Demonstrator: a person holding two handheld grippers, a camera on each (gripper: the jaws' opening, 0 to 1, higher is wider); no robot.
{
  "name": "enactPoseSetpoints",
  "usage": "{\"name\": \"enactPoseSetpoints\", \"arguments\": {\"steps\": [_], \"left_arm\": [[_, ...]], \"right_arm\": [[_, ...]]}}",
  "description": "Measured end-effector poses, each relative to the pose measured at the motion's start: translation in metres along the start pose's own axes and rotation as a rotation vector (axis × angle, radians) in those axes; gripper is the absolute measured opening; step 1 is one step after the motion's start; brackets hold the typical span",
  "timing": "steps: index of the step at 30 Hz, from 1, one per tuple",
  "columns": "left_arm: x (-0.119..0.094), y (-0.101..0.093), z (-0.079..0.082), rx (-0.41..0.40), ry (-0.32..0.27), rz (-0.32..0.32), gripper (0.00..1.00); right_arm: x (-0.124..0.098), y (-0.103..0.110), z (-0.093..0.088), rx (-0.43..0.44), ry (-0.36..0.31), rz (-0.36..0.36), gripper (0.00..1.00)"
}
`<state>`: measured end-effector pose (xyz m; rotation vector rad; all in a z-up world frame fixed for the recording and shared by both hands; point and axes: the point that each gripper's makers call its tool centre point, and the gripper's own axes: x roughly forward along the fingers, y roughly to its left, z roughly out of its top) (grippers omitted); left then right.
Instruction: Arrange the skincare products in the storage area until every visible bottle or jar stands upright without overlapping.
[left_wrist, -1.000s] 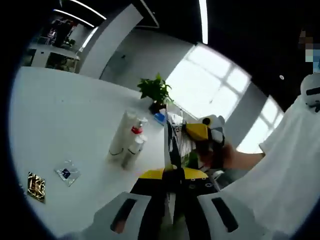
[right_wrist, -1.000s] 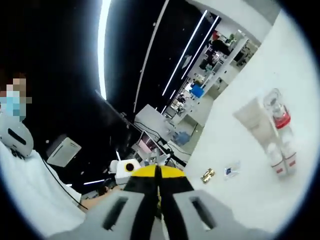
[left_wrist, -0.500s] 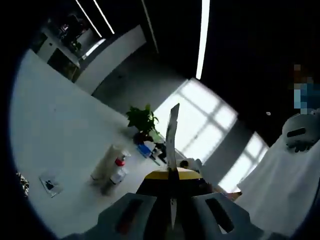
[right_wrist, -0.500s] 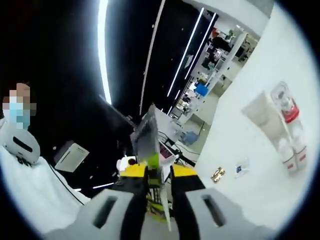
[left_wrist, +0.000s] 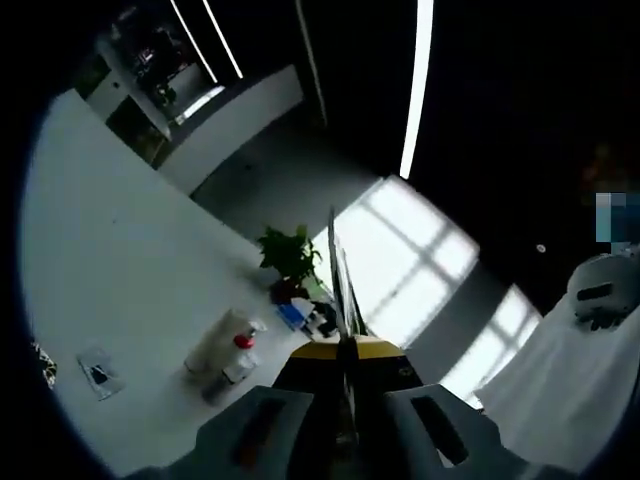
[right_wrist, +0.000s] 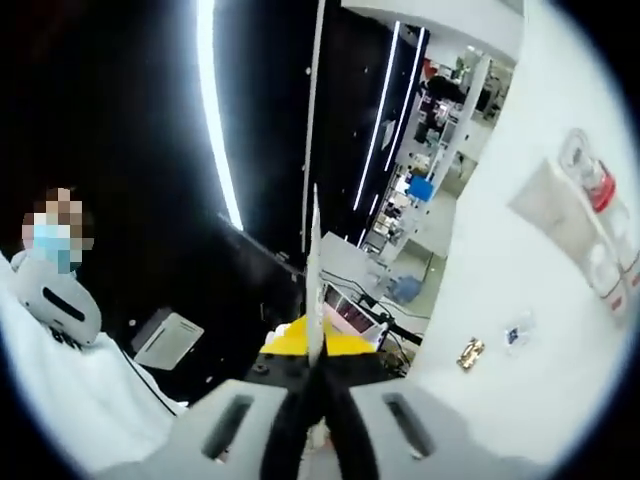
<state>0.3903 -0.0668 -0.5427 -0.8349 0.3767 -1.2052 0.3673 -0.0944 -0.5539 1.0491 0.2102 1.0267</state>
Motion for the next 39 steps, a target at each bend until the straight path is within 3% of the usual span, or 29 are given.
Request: {"name": "enactPoseSetpoints", "arguments": {"steps": [2, 6, 8, 10, 12, 20, 24, 32, 36, 39], "left_arm": [[0.002, -0.005, 0.001, -0.005, -0.008, -0.024, 0.0], [0.01, -0.012, 0.006, 0.088, -0.029, -0.036, 0.01], [0.013, -0.011, 0.002, 0.089, -0.014, -0.036, 0.05], [0.015, -0.007, -0.011, 0.08, 0.042, -0.026, 0.06], [0.016, -0.006, -0.02, 0.077, 0.055, -0.022, 0.07], [0.013, -0.006, -0.029, 0.024, 0.063, -0.02, 0.0], [0.012, -0.007, -0.027, 0.012, 0.062, -0.026, 0.0], [0.011, -0.002, -0.027, -0.011, 0.059, -0.012, 0.0], [0.011, 0.001, -0.027, 0.007, 0.059, -0.003, 0.0], [0.012, 0.003, -0.032, 0.068, 0.07, 0.009, 0.03]], "right_arm": [[0.0, 0.008, 0.003, 0.026, -0.028, 0.041, 0.01], [-0.003, 0.009, 0.01, 0.071, -0.077, 0.057, 0.01], [-0.003, 0.007, 0.015, 0.083, -0.11, 0.042, 0.01], [-0.004, 0.004, 0.023, 0.111, -0.157, 0.039, 0.01], [-0.006, -0.001, 0.026, 0.116, -0.175, 0.019, 0.01], [-0.01, -0.014, 0.023, 0.141, -0.168, -0.041, 0.03], [-0.009, -0.02, 0.03, 0.148, -0.18, -0.052, 0.08], [-0.007, -0.021, 0.042, 0.121, -0.199, -0.055, 0.02], [-0.008, -0.021, 0.042, 0.135, -0.225, -0.057, 0.01], [-0.008, -0.022, 0.044, 0.16, -0.25, -0.057, 0.01]]}}
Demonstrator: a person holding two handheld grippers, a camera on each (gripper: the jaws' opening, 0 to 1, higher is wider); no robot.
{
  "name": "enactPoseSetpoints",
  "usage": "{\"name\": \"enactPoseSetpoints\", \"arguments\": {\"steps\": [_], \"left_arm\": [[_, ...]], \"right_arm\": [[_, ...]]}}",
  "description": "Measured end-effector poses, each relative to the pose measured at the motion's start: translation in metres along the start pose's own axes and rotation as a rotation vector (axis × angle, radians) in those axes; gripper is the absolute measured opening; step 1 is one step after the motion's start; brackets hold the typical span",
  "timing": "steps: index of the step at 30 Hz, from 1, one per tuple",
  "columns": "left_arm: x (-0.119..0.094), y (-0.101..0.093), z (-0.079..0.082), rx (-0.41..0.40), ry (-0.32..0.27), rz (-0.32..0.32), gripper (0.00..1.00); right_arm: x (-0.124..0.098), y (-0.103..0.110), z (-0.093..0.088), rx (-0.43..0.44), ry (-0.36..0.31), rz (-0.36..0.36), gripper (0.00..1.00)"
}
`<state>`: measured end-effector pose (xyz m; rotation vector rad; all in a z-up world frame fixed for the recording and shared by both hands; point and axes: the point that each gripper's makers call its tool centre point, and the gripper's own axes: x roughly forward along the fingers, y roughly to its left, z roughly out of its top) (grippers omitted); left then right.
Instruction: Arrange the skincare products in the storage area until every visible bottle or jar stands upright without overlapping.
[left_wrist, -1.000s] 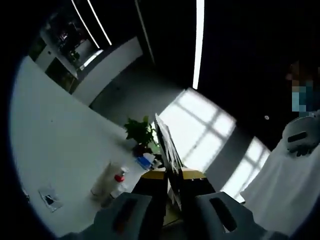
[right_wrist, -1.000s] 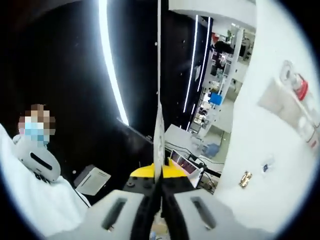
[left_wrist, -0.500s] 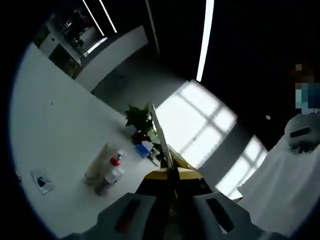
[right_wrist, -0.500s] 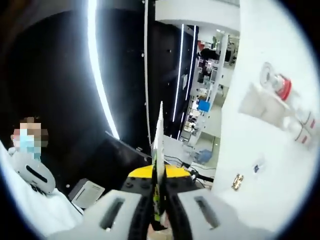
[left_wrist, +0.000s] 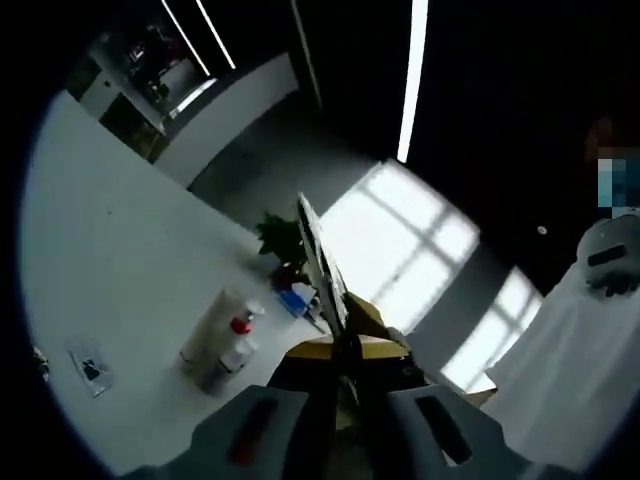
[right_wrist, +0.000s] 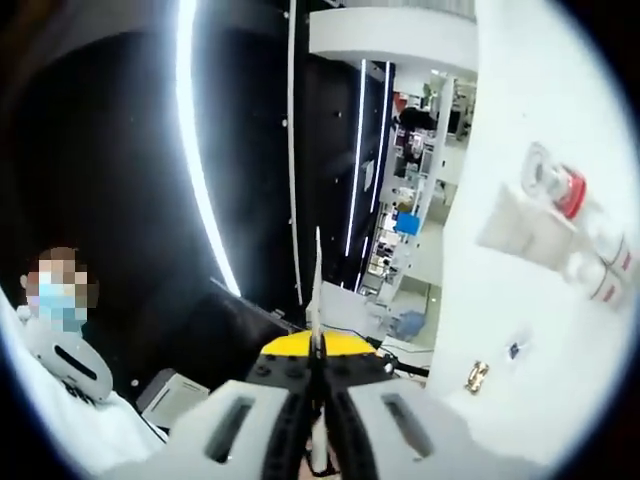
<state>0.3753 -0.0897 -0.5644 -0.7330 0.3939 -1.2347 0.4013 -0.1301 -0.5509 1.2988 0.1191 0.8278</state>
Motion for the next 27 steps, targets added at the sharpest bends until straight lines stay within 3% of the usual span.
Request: {"name": "enactPoseSetpoints", "arguments": {"steps": [6, 10, 18, 23, 27], "left_arm": [[0.003, -0.002, -0.02, -0.048, 0.031, -0.008, 0.02], [0.002, -0.004, -0.019, -0.107, 0.019, -0.022, 0.0], [-0.007, -0.005, -0.016, -0.144, 0.1, -0.039, 0.0], [-0.016, -0.009, -0.021, -0.169, 0.187, -0.066, 0.0], [-0.019, -0.009, -0.022, -0.181, 0.208, -0.067, 0.0]], "right_arm": [[0.001, -0.003, 0.004, 0.009, -0.014, -0.014, 0.01], [0.001, -0.007, 0.004, 0.01, -0.003, -0.021, 0.01], [0.005, -0.01, 0.005, -0.036, 0.118, -0.009, 0.04], [0.005, -0.006, 0.007, -0.084, 0.203, 0.011, 0.02], [0.005, -0.007, 0.004, -0.108, 0.248, 0.01, 0.02]]}}
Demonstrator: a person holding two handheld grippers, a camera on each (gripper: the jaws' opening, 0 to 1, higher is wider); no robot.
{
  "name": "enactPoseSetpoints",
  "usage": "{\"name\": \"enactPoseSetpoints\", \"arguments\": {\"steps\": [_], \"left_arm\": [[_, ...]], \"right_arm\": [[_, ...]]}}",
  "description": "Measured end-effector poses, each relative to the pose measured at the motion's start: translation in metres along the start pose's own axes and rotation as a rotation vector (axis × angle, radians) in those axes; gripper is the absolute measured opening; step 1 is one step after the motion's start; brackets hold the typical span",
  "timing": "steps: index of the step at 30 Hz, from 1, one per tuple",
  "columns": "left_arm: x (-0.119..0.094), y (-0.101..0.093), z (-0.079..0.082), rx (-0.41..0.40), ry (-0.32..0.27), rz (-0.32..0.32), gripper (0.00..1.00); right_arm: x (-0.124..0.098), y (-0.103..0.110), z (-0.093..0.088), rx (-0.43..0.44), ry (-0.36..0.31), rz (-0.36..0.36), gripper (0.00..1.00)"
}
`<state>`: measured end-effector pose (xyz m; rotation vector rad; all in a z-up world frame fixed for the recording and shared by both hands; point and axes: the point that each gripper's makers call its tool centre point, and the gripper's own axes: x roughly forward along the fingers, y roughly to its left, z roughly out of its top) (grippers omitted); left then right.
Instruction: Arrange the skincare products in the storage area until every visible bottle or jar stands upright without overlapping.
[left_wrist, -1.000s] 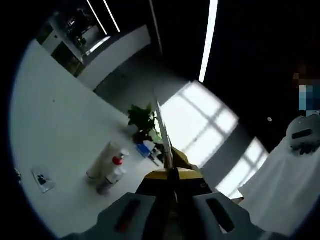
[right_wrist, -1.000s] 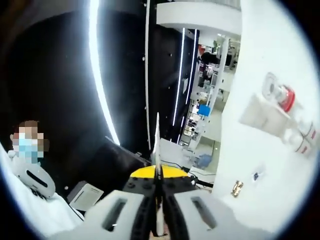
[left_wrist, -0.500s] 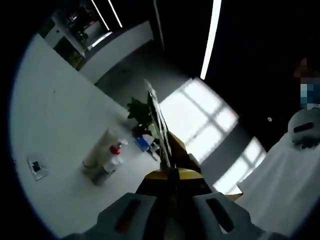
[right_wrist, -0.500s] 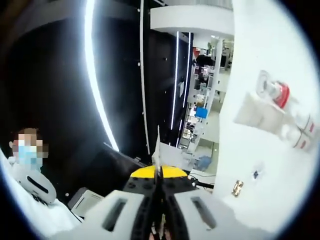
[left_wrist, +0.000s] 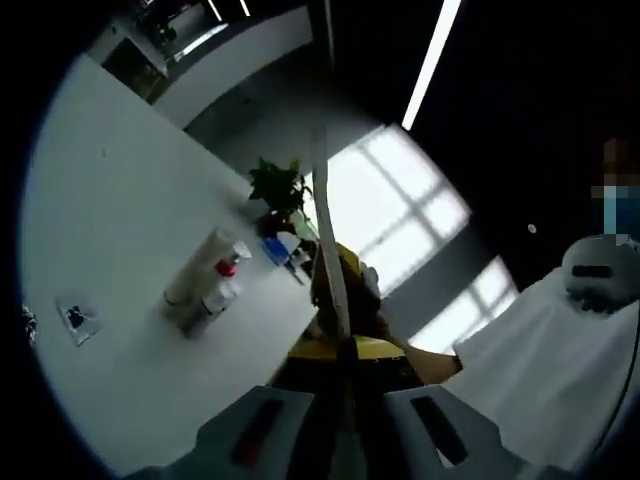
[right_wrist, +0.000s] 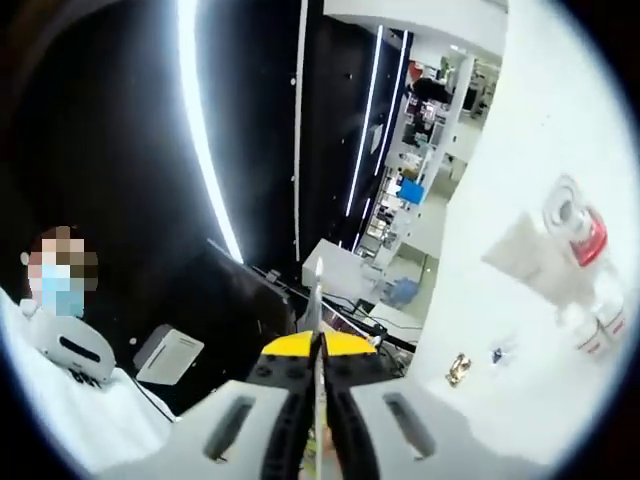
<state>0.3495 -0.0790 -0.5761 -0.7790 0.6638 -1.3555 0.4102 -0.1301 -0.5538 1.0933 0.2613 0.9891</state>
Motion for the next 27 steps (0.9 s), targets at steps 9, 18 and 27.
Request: {"name": "enactPoseSetpoints", "arguments": {"steps": [9, 18, 27], "left_arm": [[0.001, 0.0, -0.004, -0.022, 0.036, -0.015, 0.0], [-0.001, 0.02, 0.012, 0.041, -0.092, 0.059, 0.01], [-0.003, 0.045, -0.021, -0.023, -0.05, 0.133, 0.12]], "right_arm": [[-0.002, -0.001, -0.017, 0.014, 0.055, 0.012, 0.03], [-0.007, -0.006, -0.008, 0.081, -0.068, 0.014, 0.01], [-0.009, -0.029, -0.027, 0.146, -0.082, -0.081, 0.01]]}}
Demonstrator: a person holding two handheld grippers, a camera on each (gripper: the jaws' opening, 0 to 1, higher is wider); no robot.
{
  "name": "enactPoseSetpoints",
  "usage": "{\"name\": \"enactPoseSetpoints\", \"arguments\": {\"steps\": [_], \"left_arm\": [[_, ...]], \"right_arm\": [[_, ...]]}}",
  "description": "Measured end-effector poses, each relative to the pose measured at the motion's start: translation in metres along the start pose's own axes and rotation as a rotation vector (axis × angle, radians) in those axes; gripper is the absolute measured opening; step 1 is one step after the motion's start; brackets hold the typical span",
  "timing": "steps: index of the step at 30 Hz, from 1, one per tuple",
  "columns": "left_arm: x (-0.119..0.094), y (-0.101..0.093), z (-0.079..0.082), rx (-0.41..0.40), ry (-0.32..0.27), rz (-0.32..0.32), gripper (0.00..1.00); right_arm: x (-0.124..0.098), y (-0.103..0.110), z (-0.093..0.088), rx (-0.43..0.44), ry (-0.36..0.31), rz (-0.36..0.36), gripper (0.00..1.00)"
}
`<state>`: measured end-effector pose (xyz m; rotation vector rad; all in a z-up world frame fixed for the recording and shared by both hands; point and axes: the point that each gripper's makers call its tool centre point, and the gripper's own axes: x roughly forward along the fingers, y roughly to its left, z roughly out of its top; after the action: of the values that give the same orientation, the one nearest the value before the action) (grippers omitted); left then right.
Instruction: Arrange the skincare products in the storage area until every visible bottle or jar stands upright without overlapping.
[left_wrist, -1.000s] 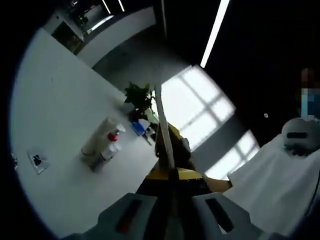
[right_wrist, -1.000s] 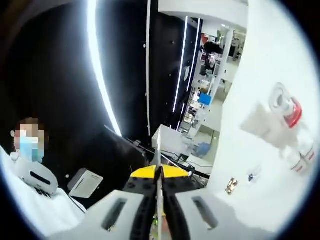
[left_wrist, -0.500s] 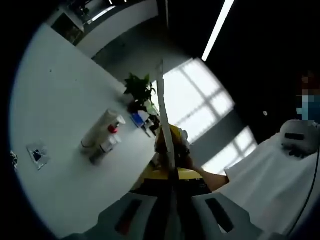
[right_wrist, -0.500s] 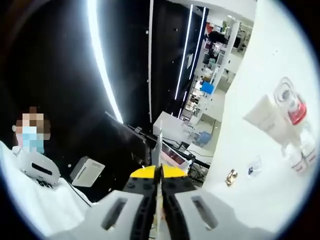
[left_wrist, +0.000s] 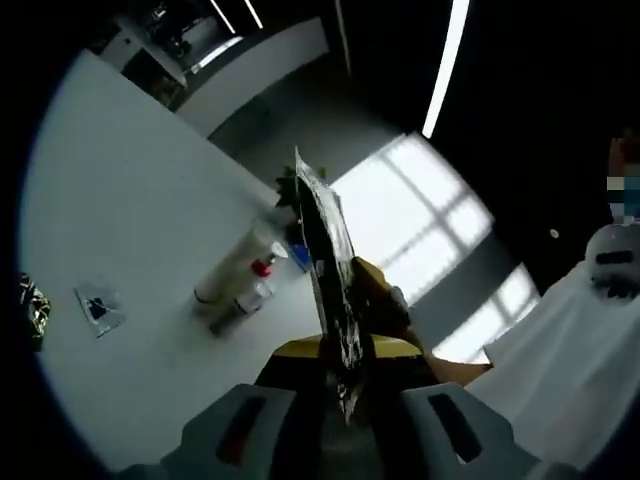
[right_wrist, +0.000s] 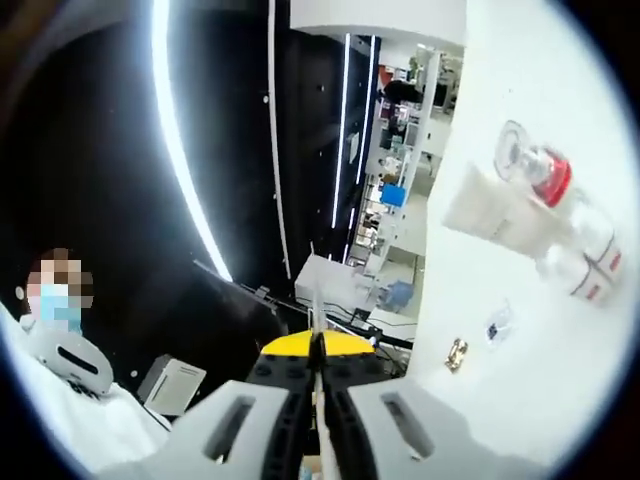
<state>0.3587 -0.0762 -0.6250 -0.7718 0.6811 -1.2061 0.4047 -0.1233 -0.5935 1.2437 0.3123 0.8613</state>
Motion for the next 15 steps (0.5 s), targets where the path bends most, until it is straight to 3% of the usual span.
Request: {"name": "enactPoseSetpoints", "arguments": {"steps": [2, 5, 10, 13, 15], "left_arm": [[-0.003, 0.004, -0.009, -0.06, -0.004, -0.001, 0.01], [-0.006, 0.004, -0.008, -0.153, -0.066, -0.02, 0.0], [-0.01, 0.013, -0.011, -0.197, -0.072, 0.001, 0.0], [-0.011, 0.017, -0.006, -0.197, -0.086, 0.017, 0.0], [-0.013, 0.022, -0.002, -0.199, -0.101, 0.031, 0.0]], "right_arm": [[0.0, -0.004, -0.003, 0.008, 0.001, -0.015, 0.01], [0.001, -0.012, -0.006, 0.008, 0.008, -0.049, 0.01], [0.004, -0.026, -0.01, -0.01, 0.032, -0.103, 0.02], [0.004, -0.038, -0.011, -0.098, 0.056, -0.16, 0.03], [0.004, -0.04, -0.013, -0.108, 0.076, -0.17, 0.04]]}}
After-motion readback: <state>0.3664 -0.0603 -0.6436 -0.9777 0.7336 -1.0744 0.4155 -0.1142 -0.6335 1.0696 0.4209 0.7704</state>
